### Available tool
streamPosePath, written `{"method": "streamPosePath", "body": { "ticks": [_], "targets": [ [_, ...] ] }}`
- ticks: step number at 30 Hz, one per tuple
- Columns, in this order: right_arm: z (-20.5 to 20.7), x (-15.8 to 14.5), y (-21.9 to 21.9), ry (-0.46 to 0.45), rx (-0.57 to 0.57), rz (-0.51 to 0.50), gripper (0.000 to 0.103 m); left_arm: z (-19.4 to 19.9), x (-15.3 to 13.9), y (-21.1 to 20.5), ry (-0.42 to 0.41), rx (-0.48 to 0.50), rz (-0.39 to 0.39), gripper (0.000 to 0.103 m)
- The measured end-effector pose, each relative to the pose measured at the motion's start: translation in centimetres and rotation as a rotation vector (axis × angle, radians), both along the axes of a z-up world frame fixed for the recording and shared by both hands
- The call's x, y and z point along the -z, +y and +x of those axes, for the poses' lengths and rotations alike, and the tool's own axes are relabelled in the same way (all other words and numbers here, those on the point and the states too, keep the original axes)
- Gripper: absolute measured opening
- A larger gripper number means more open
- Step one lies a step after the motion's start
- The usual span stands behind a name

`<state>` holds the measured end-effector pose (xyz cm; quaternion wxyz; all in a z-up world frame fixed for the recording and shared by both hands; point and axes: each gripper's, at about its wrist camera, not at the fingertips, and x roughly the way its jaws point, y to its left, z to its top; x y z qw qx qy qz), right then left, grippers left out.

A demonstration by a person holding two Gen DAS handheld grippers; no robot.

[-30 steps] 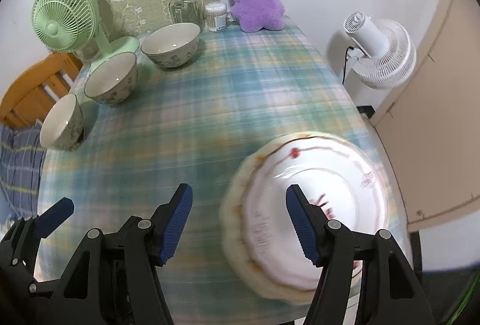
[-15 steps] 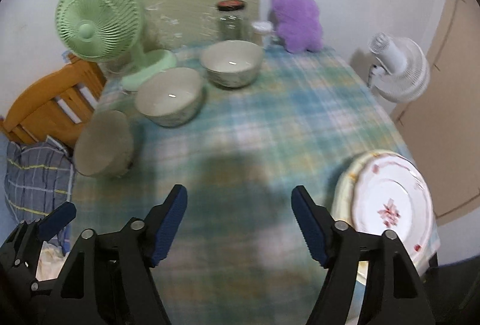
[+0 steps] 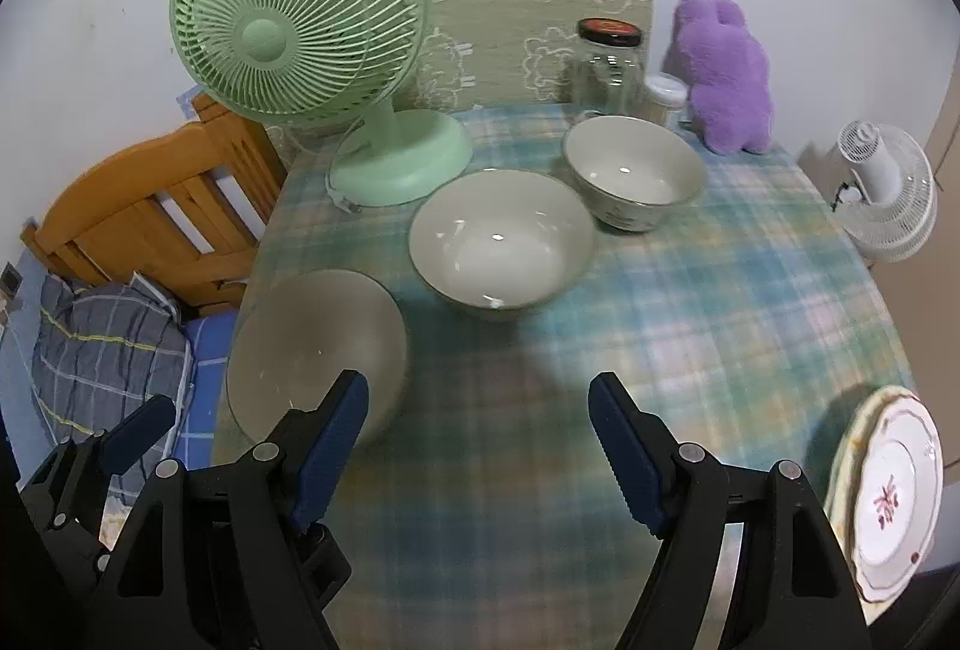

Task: Organize plates and bowls
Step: 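Move the left tool toward the large white bowl by the green fan, then grasp the rim of the large white bowl with the left tool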

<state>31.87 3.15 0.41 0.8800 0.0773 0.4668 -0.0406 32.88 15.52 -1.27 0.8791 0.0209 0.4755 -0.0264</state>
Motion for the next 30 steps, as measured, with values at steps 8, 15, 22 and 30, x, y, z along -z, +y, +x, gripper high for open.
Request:
{"method": "streamPosePath", "body": {
  "ticks": [8, 15, 22, 30],
  "targets": [
    [3.6, 2.5, 2.2, 0.014, -0.025, -0.013, 0.075, 3.3, 2.8, 1.5, 0.022, -0.02, 0.007, 0.073],
    [5.7, 4.9, 3.2, 0.049, -0.037, -0.01, 0.06, 4.8, 4.9, 1.8, 0.064, -0.013, -0.012, 0.049],
    [7.2, 6.7, 3.3, 0.103, -0.037, -0.02, 0.031, 5.5, 6.0, 2.1, 0.081, -0.021, -0.014, 0.038],
    [7.6, 6.8, 4.0, 0.115, -0.071, -0.038, 0.016, 5.4, 5.9, 2.3, 0.091, -0.028, -0.017, 0.032]
  ]
}}
